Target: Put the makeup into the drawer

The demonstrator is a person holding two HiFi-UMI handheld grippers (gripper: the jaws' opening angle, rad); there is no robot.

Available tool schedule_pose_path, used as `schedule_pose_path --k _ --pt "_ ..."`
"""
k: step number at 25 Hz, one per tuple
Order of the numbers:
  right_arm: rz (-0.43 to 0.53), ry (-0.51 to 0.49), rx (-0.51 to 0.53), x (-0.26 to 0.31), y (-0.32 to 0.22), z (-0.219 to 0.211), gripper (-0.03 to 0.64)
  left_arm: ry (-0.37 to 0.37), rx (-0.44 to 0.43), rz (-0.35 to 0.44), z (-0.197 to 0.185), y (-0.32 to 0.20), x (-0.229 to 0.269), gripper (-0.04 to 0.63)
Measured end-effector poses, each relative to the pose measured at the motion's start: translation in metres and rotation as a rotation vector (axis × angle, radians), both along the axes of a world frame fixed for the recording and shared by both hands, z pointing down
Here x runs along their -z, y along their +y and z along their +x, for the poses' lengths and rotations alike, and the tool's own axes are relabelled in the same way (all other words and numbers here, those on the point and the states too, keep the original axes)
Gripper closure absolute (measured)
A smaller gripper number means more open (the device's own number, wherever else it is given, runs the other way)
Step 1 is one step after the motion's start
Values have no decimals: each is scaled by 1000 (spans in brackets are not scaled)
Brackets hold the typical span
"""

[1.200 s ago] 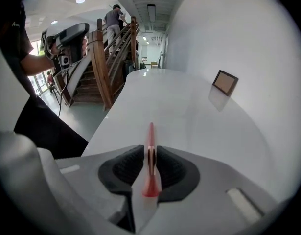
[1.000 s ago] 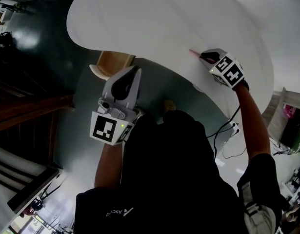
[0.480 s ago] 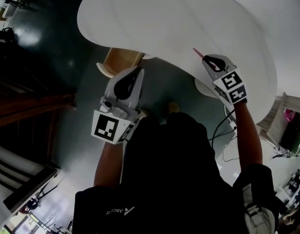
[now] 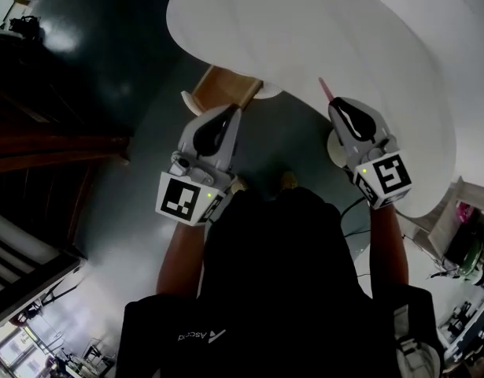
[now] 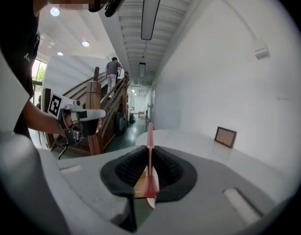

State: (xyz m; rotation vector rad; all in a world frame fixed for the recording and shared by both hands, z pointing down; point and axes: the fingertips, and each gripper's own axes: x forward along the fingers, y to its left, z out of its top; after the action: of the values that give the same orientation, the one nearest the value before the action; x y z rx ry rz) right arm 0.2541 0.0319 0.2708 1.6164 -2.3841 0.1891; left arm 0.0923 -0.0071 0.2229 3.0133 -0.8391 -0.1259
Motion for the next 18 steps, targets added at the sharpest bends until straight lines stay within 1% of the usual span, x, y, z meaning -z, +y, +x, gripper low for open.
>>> schedule_pose_path --k 5,9,14,18 --pt "53 2 62 25 -16 -63 566 7 46 7 -54 -15 0 585" --pt "74 4 121 35 -28 -110 566 7 72 5 -85 -22 -3 585" --pt "53 41 210 25 -52 -184 566 4 109 -2 -141 -40 -12 585" --pt "21 100 266 7 -71 -229 566 -12 131 -2 -171 -55 -21 584"
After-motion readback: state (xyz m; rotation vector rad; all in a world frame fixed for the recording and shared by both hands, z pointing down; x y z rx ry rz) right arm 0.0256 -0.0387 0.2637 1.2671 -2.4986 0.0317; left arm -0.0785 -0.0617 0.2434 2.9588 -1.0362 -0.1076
